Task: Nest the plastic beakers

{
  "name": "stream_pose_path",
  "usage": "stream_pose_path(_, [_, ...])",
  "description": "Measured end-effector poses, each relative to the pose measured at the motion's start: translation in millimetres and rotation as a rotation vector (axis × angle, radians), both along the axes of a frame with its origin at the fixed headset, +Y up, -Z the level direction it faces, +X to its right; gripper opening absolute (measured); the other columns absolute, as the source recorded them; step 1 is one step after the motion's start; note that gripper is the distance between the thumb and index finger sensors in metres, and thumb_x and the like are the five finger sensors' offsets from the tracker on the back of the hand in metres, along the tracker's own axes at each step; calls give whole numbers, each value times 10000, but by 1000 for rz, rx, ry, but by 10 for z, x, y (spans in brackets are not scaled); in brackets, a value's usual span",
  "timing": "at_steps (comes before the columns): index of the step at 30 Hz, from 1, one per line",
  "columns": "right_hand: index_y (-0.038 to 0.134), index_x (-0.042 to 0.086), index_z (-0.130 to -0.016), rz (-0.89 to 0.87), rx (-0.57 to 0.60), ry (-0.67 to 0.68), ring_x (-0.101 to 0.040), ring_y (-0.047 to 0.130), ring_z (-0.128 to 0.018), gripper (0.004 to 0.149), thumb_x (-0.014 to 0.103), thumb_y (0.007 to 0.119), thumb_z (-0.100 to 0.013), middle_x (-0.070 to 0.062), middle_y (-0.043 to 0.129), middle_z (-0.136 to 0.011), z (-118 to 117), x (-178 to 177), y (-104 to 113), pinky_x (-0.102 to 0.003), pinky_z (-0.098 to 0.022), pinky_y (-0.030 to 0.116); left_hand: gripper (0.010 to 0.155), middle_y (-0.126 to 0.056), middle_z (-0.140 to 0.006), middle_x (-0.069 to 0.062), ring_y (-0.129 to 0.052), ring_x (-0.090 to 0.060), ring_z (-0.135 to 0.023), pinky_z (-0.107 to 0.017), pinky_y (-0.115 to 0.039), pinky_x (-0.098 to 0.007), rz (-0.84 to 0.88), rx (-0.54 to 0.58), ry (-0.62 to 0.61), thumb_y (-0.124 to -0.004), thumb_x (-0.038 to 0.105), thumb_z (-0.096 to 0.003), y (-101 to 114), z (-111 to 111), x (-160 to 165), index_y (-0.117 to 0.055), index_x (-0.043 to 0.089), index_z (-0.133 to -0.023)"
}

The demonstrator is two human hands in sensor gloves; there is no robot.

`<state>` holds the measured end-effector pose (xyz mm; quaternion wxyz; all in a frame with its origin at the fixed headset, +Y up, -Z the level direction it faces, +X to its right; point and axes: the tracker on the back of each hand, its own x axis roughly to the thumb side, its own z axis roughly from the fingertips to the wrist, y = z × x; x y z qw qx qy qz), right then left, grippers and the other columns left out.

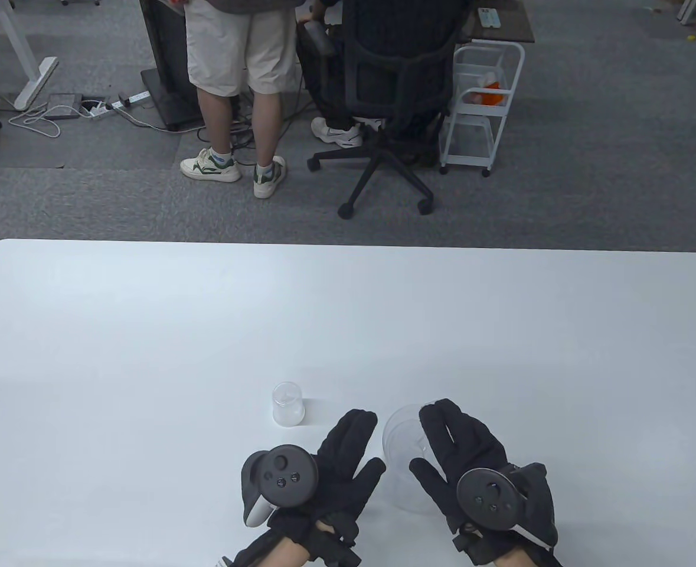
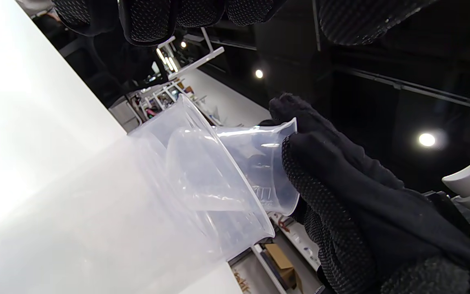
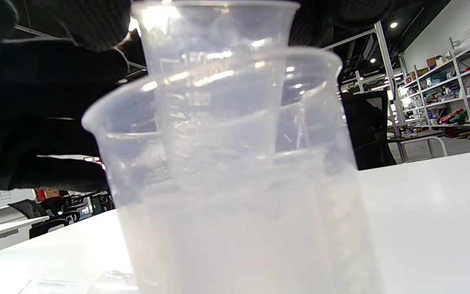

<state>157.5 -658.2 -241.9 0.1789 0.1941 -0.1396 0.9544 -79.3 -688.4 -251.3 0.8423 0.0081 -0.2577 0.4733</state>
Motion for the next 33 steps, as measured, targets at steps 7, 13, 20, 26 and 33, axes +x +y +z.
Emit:
stream_pose_path(7, [465,134,-1047,-86,3,10,-478,602,-957,722,525,728,-501,-213,485,-1143,-4,65,-25,-622,-660,532,708,-377,-1110,-197,-567,-517,-989,-656,-584,-631,2,-4,28,-606,514,-493,34,-68,-92,-407,148,-1065])
stream_pose_path(13, [464,127,-1045,-230,3,20,-484,602,-957,725,532,724,-503,-215,491,-1138,-11,216,-61,-625,-655,535,713,-370,-1110,-199,-554,-522,-990,-665,-565,-637,-81,32,103,-619,510,-491,215,-228,-262,-410,141,-1065])
stream_pose_path(20, [462,117,-1042,-406,-33,42,-486,610,-948,729,535,722,-504,-222,498,-1131,-28,335,-107,-632,-648,529,718,-340,-1118,-195,-511,-527,-1006,-682,-524,-650,-201,-15,211,-637,504,-492,400,-466,-460,-408,141,-1068])
stream_pose_path(26, [465,108,-1041,-467,-59,70,-489,618,-941,730,535,720,-506,-224,508,-1125,-31,348,-133,-630,-642,537,709,-331,-1119,-193,-481,-531,-1012,-691,-499,-651,-360,-102,282,-652,483,-494,345,-732,-566,-411,142,-1067])
stream_pose_path(33, [465,105,-1038,-481,-61,79,-491,623,-934,730,535,719,-506,-229,512,-1121,-22,345,-132,-627,-637,547,713,-319,-1119,-188,-467,-530,-1016,-699,-483,-649,-567,-180,328,-667,474,-490,167,-961,-525,-407,141,-1065])
